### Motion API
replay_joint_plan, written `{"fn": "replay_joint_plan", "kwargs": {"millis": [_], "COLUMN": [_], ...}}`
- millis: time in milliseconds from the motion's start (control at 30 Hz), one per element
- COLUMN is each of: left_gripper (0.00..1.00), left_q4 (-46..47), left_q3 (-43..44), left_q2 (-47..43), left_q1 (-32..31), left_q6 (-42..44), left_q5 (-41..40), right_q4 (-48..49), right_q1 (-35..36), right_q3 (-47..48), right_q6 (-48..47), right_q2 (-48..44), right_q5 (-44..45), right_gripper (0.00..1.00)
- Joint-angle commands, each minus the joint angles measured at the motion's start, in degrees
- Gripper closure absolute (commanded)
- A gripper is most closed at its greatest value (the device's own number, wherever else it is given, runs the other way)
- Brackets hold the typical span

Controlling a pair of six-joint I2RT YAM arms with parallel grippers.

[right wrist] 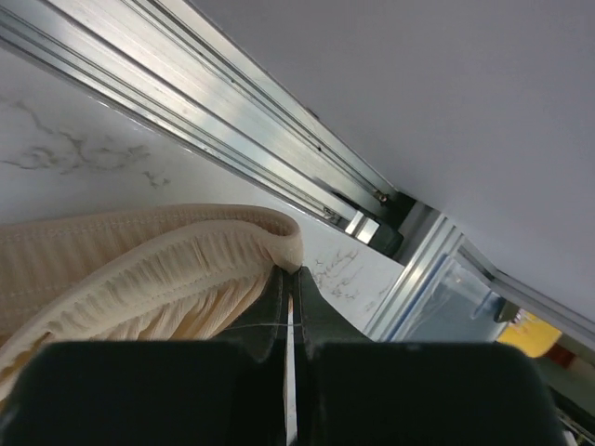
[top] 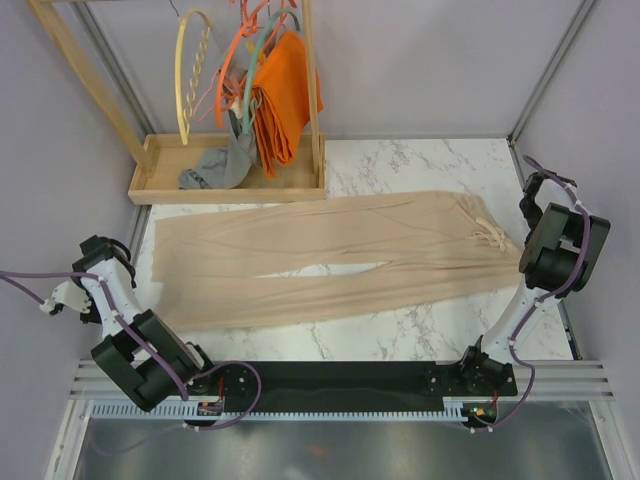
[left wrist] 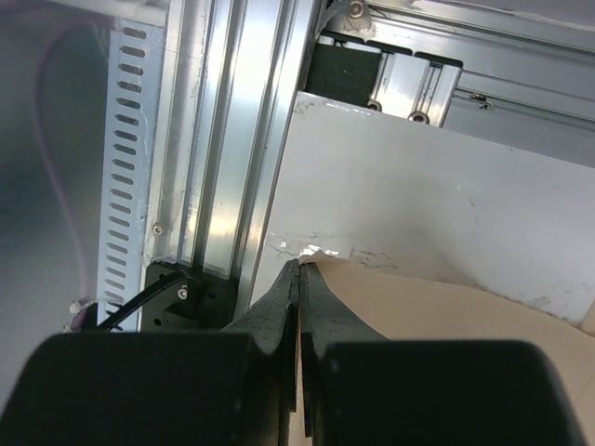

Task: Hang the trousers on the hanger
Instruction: Flatten out the trousers at the center of the board.

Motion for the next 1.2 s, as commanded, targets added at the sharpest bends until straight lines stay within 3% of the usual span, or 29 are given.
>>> {"fn": "replay_joint_plan", "kwargs": {"millis": [0, 200, 400, 567, 700, 733, 767, 833, 867, 933, 967, 1067, 1167], "left_gripper": [0.98, 0.98, 0.96, 0.96, 0.9, 0.85, 0.75, 0.54, 0.47, 0.33, 0.27, 0.23, 0.23], "left_q4": [1.8, 2.7, 2.7, 2.5, 2.7, 3.1, 3.1, 4.5, 4.6, 4.7, 4.9, 5.1, 5.6], "left_q3": [-1.5, -1.1, -0.7, -0.4, -1.3, -1.5, -1.5, -0.9, -0.9, -0.1, 0.3, 2.7, 6.8], "left_q2": [1.2, 6.7, 10.0, 12.5, 14.9, 15.3, 15.6, 15.1, 15.1, 13.7, 13.1, 10.9, 10.3], "left_q1": [0.1, 0.4, 1.3, 1.7, 1.8, 1.8, 1.8, 1.8, 1.9, 1.9, 1.9, 1.8, 1.7], "left_q6": [-3.8, -2.4, -2.5, -2.4, -3.5, -3.5, -2.9, -1.0, -1.0, -1.0, -1.1, 0.0, 2.7], "left_q5": [-6.7, -5.7, -4.4, -4.0, -1.9, -1.1, -0.7, 1.9, 2.7, 4.0, 4.5, 6.4, 12.4], "right_q4": [-1.8, -4.7, -4.6, -4.7, -5.3, -5.6, -5.7, -7.1, -7.7, -8.3, -8.7, -5.9, 2.7], "right_q1": [0.3, 0.1, 0.1, 0.1, 0.2, 0.1, 0.2, 0.1, 0.2, 0.2, 0.2, 0.9, 5.0], "right_q3": [-1.6, -1.9, -1.6, -2.5, -2.5, -2.2, -1.8, -0.2, 0.5, 2.2, 2.9, 5.6, 4.8], "right_q6": [0.1, 4.0, 3.9, 2.8, 3.5, 3.7, 3.8, 4.0, 4.2, 4.2, 4.2, 4.3, 2.1], "right_q2": [1.7, 4.1, 5.6, 5.7, 5.5, 5.4, 5.2, 4.9, 4.7, 4.3, 3.6, 0.3, -4.5], "right_q5": [7.5, 11.6, 10.2, 11.3, 9.5, 9.4, 8.9, 8.9, 9.2, 9.6, 9.6, 6.7, -5.9], "right_gripper": [1.0, 1.0, 0.99, 0.91, 0.82, 0.75, 0.72, 0.49, 0.46, 0.31, 0.3, 0.29, 0.31]}}
